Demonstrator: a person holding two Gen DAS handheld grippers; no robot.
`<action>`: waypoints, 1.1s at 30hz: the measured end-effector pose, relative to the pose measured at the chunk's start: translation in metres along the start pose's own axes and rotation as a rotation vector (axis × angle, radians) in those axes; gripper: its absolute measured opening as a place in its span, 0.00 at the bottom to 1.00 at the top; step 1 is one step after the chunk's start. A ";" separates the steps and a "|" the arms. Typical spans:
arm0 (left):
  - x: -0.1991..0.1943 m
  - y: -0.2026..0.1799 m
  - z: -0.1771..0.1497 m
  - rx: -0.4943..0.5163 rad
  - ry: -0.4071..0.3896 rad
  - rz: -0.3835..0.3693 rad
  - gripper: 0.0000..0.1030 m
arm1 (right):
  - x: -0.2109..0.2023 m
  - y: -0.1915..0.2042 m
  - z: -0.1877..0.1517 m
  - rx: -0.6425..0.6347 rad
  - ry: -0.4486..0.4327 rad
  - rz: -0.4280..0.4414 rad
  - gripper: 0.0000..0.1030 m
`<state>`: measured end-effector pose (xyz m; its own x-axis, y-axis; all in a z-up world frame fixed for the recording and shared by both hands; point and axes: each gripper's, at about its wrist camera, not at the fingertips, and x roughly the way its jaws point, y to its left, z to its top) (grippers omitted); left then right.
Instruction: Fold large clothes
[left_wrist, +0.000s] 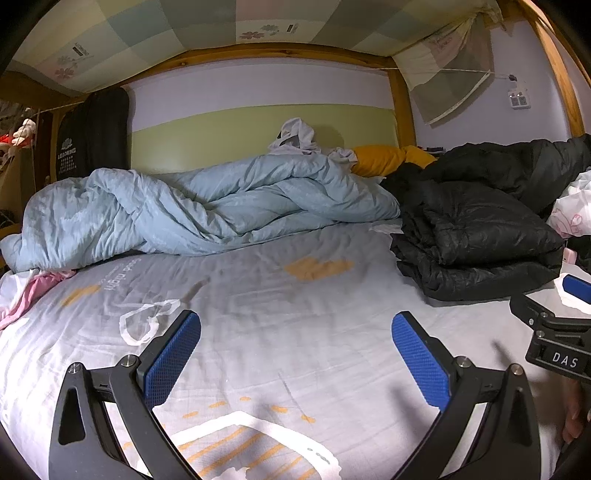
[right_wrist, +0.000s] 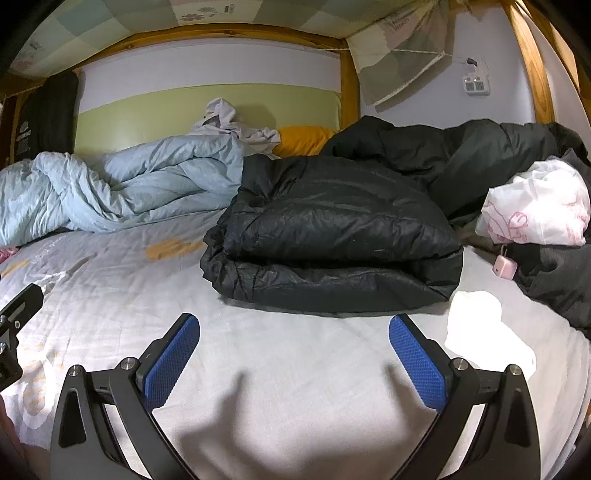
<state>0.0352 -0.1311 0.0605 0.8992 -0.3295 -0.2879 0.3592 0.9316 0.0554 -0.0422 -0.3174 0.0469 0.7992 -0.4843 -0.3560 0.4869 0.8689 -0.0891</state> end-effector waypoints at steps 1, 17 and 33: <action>0.001 0.000 0.000 -0.002 0.003 0.001 1.00 | 0.000 0.001 0.000 -0.004 0.000 -0.001 1.00; 0.003 0.000 0.001 -0.005 0.009 0.005 1.00 | 0.000 0.002 0.001 -0.012 0.002 -0.002 1.00; 0.002 0.001 0.001 -0.002 0.008 0.003 1.00 | 0.000 0.002 0.000 -0.008 0.004 -0.007 1.00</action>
<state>0.0377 -0.1306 0.0609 0.8981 -0.3255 -0.2957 0.3561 0.9328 0.0546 -0.0407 -0.3155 0.0468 0.7946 -0.4899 -0.3587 0.4896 0.8663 -0.0986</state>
